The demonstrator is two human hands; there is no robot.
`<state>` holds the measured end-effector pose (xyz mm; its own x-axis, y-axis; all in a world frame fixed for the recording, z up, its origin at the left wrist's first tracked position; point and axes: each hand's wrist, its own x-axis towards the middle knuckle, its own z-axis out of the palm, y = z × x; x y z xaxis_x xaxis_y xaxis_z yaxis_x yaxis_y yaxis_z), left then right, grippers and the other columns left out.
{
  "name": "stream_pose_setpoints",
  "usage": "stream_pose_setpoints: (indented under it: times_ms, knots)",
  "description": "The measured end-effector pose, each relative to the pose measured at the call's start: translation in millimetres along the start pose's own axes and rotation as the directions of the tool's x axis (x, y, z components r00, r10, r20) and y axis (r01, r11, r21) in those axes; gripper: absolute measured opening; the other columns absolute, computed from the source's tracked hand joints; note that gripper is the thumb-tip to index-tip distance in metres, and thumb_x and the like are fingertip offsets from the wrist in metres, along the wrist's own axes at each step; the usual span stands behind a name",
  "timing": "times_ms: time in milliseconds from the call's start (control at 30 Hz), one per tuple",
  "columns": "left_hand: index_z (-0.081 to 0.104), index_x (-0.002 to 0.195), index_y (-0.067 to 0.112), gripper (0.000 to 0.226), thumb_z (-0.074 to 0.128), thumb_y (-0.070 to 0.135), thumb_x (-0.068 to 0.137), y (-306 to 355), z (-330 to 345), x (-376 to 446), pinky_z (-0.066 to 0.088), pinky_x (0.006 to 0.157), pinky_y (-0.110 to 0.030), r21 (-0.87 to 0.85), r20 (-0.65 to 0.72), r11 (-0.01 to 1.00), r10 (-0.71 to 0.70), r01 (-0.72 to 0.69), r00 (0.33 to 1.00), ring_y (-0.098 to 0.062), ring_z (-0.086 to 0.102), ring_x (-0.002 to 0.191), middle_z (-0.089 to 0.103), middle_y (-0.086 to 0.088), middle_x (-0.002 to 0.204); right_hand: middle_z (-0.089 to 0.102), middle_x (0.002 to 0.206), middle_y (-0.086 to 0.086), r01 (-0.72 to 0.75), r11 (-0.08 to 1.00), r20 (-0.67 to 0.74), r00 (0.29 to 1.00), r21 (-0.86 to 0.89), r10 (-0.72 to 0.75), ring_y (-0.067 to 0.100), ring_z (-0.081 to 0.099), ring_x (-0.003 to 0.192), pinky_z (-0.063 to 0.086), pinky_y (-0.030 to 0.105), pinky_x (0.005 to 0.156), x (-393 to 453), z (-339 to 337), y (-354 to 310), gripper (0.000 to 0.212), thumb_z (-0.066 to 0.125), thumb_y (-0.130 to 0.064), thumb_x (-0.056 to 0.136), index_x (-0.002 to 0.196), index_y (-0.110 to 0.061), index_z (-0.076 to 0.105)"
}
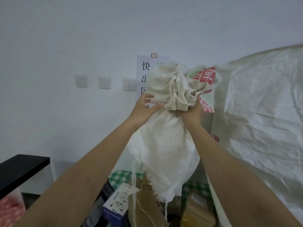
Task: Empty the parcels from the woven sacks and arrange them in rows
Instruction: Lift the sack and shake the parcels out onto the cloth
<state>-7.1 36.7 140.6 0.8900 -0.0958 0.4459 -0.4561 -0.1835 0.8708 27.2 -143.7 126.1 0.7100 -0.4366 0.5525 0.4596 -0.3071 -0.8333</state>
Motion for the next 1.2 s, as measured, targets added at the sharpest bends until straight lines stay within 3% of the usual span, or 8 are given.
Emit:
stream_pose_setpoints:
  times_ms: [67, 233, 433, 800, 967, 1067, 1133, 1200]
  knots:
    - [0.041, 0.131, 0.026, 0.055, 0.068, 0.041, 0.085, -10, -7, 4, 0.035, 0.089, -0.026, 0.020, -0.052, 1.000, -0.016, 0.017, 0.999, -0.014, 0.042, 0.124, 0.039, 0.000, 0.139, 0.062, 0.083, -0.017, 0.041, 0.999, -0.045, 0.998, 0.017, -0.040, 0.013, 0.065, 0.085, 0.055, 0.030, 0.081, 3, 0, -10, 0.032, 0.081, -0.023, 0.075, 0.099, -0.027, 0.059]
    - [0.028, 0.145, 0.028, 0.069, 0.065, 0.042, 0.087, -34, -21, 3, 0.029, 0.093, -0.028, 0.106, -0.015, 0.979, -0.173, 0.173, 0.985, -0.021, 0.030, 0.139, 0.026, -0.004, 0.153, 0.057, 0.088, -0.012, 0.036, 0.992, 0.025, 0.999, -0.121, -0.034, 0.018, 0.058, 0.090, 0.049, 0.034, 0.084, 7, -7, -17, 0.033, 0.066, -0.022, 0.085, 0.117, -0.017, 0.059]
    - [0.017, 0.151, 0.030, 0.078, 0.062, 0.043, 0.089, -45, -21, -2, 0.028, 0.099, -0.028, 0.148, 0.086, 0.969, -0.210, 0.196, 0.974, -0.019, 0.025, 0.142, 0.021, -0.001, 0.157, 0.059, 0.097, -0.010, 0.129, 0.970, 0.138, 0.985, -0.204, -0.102, 0.017, 0.060, 0.093, 0.049, 0.032, 0.084, 0, 2, -15, 0.048, 0.074, -0.026, 0.080, 0.124, -0.022, 0.055]
    - [0.018, 0.151, 0.026, 0.077, 0.061, 0.042, 0.090, -32, -15, 6, 0.028, 0.101, -0.027, 0.141, 0.160, 0.973, -0.207, 0.185, 0.965, -0.015, 0.028, 0.141, 0.029, -0.002, 0.153, 0.059, 0.086, -0.016, 0.149, 0.989, -0.032, 0.988, -0.026, -0.150, 0.006, 0.058, 0.078, 0.046, 0.022, 0.071, 6, 13, -51, 0.024, 0.064, -0.020, 0.086, 0.107, -0.023, 0.055]
    - [0.038, 0.141, 0.025, 0.059, 0.063, 0.039, 0.089, -22, -13, 7, 0.042, 0.086, -0.022, 0.121, 0.181, 0.983, -0.159, 0.139, 0.971, -0.009, 0.056, 0.111, 0.053, 0.005, 0.135, 0.055, 0.085, -0.021, 0.188, 0.982, -0.068, 0.980, 0.032, -0.185, 0.001, 0.056, 0.078, 0.042, 0.008, 0.066, 10, 9, -72, 0.025, 0.068, -0.022, 0.085, 0.105, -0.027, 0.052]
    - [0.037, 0.140, 0.024, 0.062, 0.066, 0.036, 0.087, -16, -13, 7, 0.044, 0.085, -0.023, 0.143, 0.182, 0.982, -0.149, 0.123, 0.972, -0.007, 0.056, 0.103, 0.055, 0.010, 0.126, 0.057, 0.087, -0.016, 0.222, 0.975, -0.008, 0.975, -0.017, -0.222, 0.006, 0.055, 0.078, 0.044, 0.015, 0.067, 10, 9, -83, 0.029, 0.066, -0.023, 0.086, 0.112, -0.020, 0.054]
    - [0.032, 0.141, 0.023, 0.066, 0.069, 0.031, 0.086, -8, -13, 6, 0.043, 0.079, -0.019, 0.175, 0.194, 0.980, -0.127, 0.093, 0.973, -0.007, 0.051, 0.100, 0.050, 0.013, 0.116, 0.055, 0.086, -0.018, 0.224, 0.974, -0.037, 0.974, 0.005, -0.224, 0.002, 0.052, 0.075, 0.041, 0.006, 0.065, 12, 8, -89, 0.026, 0.064, -0.021, 0.088, 0.112, -0.017, 0.054]
    - [0.028, 0.143, 0.022, 0.073, 0.072, 0.029, 0.084, -3, -13, 7, 0.041, 0.083, -0.022, 0.212, 0.168, 0.975, -0.104, 0.068, 0.980, -0.010, 0.049, 0.102, 0.047, 0.012, 0.114, 0.056, 0.090, -0.017, 0.218, 0.975, -0.060, 0.975, 0.037, -0.216, 0.003, 0.054, 0.080, 0.046, 0.011, 0.076, 12, 10, -95, 0.026, 0.065, -0.017, 0.088, 0.112, -0.015, 0.055]
